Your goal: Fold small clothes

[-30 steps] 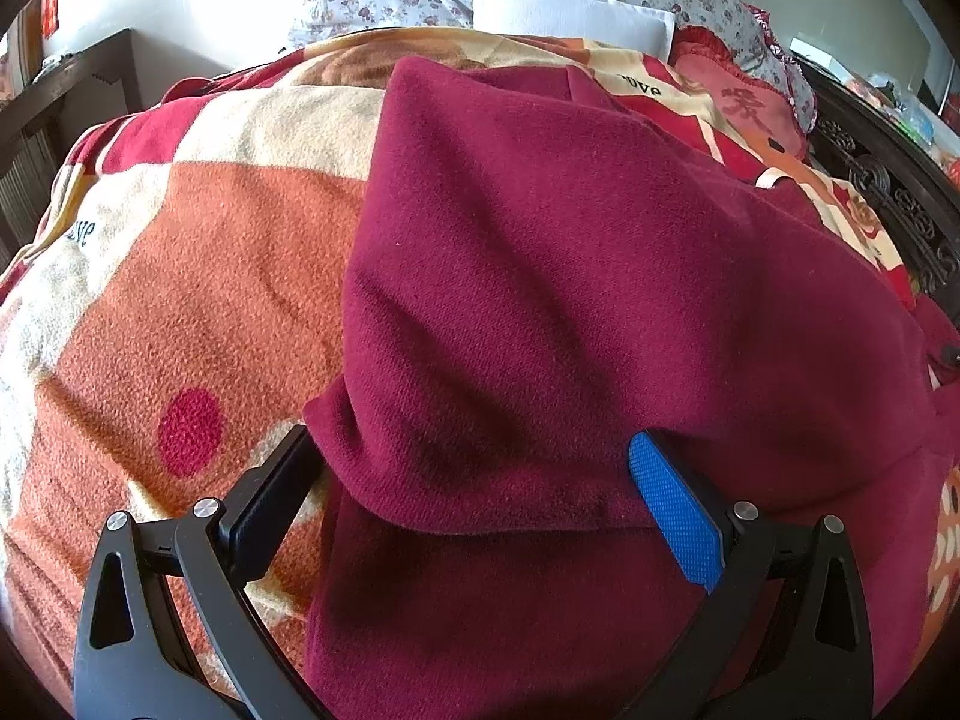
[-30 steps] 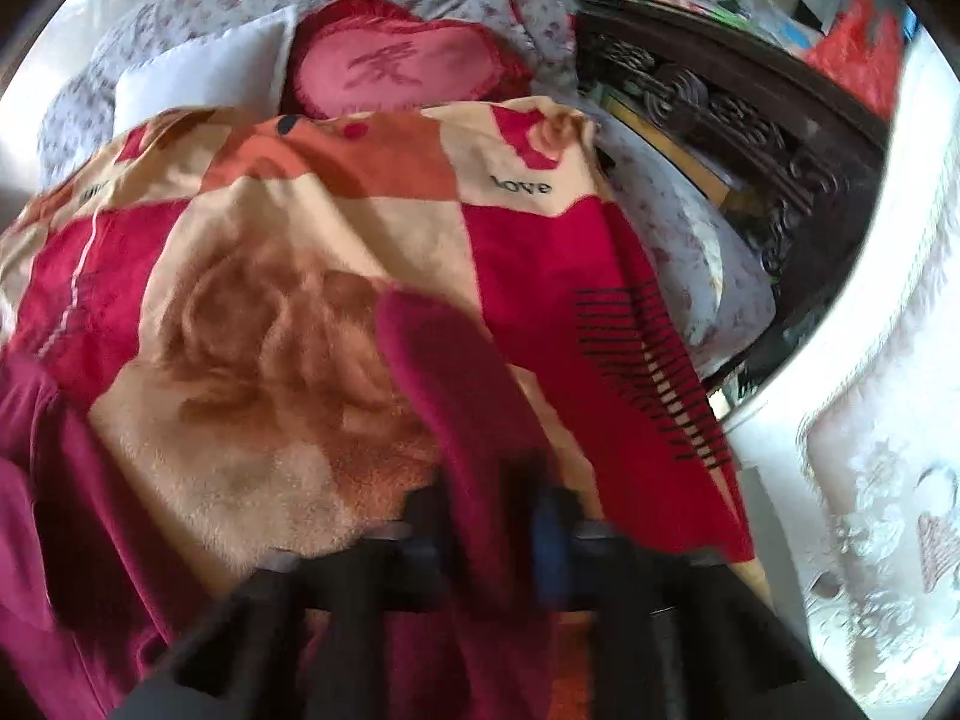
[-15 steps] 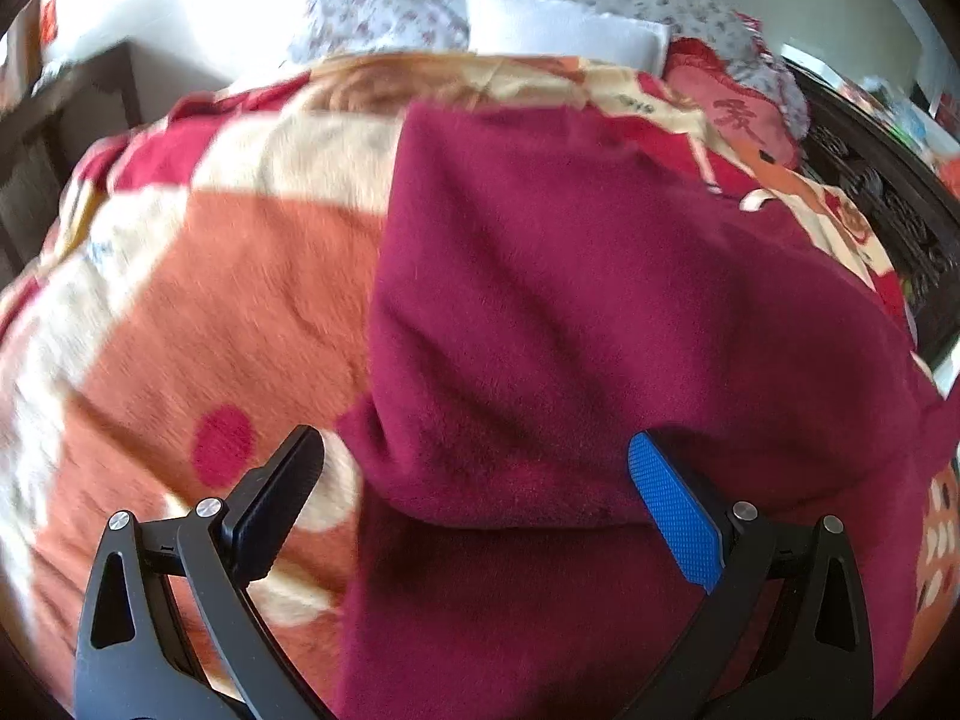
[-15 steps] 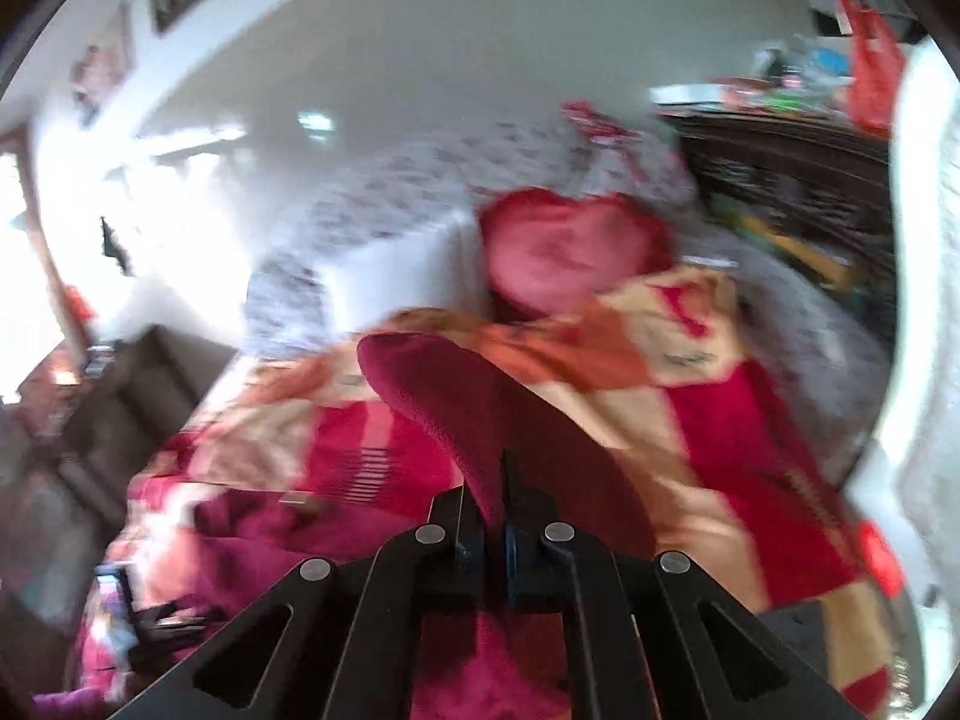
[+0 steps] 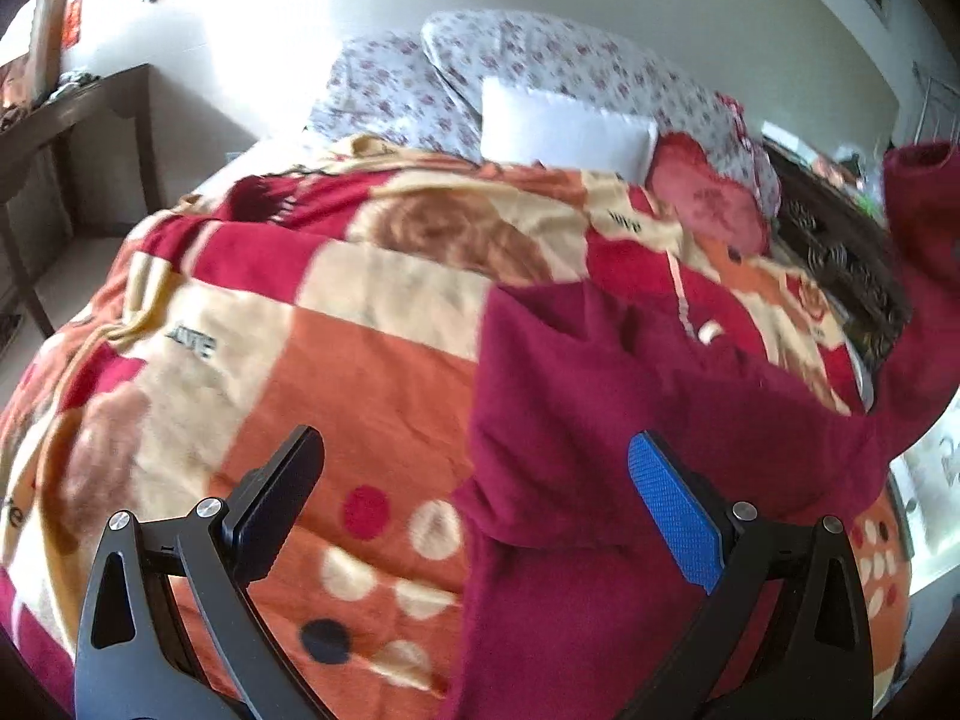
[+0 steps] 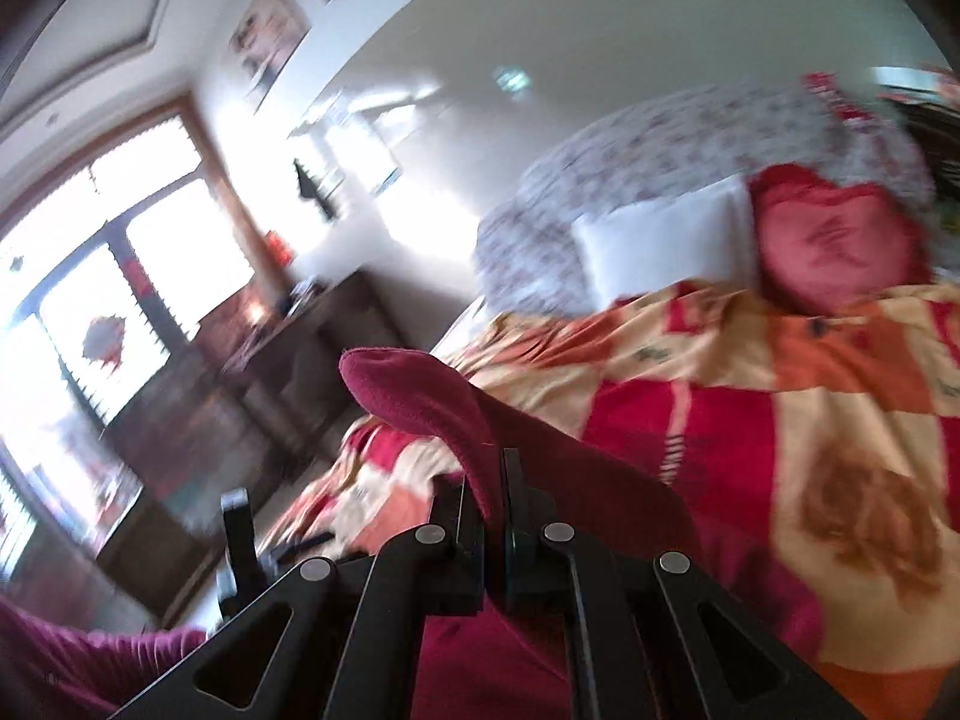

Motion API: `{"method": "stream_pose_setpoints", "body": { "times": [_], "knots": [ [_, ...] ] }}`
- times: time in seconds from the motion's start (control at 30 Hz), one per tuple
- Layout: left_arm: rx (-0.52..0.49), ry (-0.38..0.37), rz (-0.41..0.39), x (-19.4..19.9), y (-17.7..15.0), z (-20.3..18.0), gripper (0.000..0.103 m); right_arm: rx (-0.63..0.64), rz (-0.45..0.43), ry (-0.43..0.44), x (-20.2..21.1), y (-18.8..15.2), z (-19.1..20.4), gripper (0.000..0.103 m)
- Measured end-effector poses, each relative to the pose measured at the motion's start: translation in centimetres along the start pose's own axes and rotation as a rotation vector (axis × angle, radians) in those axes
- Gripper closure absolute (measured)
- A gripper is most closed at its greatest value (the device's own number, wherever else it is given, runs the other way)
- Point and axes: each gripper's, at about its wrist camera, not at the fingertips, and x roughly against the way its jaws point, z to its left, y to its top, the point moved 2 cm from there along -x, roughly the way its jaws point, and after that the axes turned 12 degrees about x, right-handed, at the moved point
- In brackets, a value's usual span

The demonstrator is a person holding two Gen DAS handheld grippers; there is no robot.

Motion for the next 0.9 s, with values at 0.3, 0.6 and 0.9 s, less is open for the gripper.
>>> {"method": "stream_pose_setpoints", "body": {
  "times": [0.3,0.6,0.9],
  "knots": [
    [0.046,0.035,-0.046,1.5,1.6,3.7,0.001,0.174,0.323,0.315,-12.7,-1.9,4.9,0.099],
    [0.010,0.043,-0.005,0.3,0.9,3.4,0.001,0.209,0.522,0.023,-25.3,-7.1,1.6,0.096],
    [-0.009,-0.017,0.048,-3.5,1.2,-0.1,0.001,0.022,0.308,-0.080,-16.4,-6.3,-1.6,0.068]
  ]
}}
